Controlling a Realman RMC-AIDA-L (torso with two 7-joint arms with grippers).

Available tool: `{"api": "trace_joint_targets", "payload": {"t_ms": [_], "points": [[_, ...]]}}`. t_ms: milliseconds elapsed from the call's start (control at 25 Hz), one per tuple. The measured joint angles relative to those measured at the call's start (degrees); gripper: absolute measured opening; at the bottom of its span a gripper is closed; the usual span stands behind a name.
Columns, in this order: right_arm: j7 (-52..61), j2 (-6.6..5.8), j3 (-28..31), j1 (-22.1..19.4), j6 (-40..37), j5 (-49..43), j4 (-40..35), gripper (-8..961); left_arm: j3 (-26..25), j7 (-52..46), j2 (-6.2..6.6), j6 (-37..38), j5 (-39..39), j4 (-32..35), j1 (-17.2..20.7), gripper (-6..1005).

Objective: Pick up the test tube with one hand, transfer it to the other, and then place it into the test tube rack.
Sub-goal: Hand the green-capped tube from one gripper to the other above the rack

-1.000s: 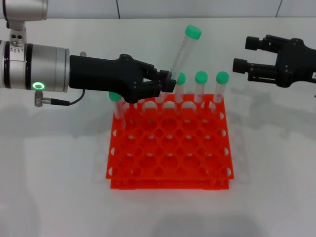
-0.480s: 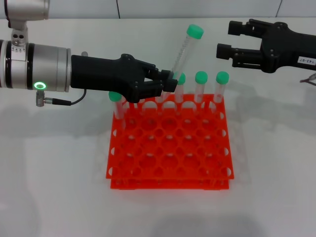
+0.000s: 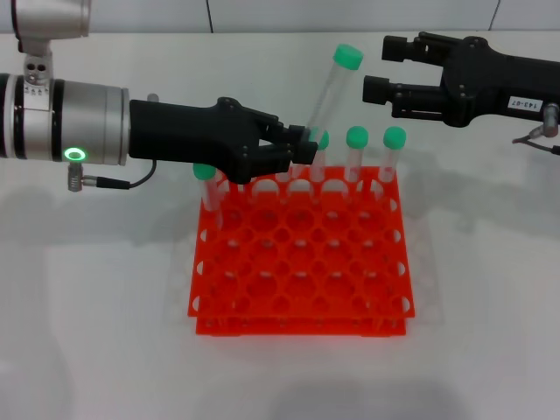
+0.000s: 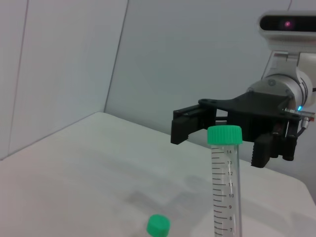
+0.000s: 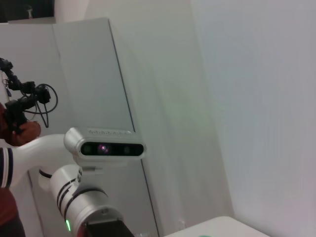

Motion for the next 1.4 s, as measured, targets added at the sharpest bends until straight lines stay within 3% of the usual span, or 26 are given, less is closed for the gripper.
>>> {"api": "trace_joint_targets", "payload": {"t_ms": [160,1400], "points": [[0.1,0.00,-0.7,0.5,0.3,0.2,0.4,770,0.0,0.0,-0.68,0.0,0.2,0.0,0.2,268],[0.1,0.48,-4.0,1.2,0.4,2.3,1.5,738,0.2,0.0,-1.12,0.2,0.5,0.0,1.6,282]]}}
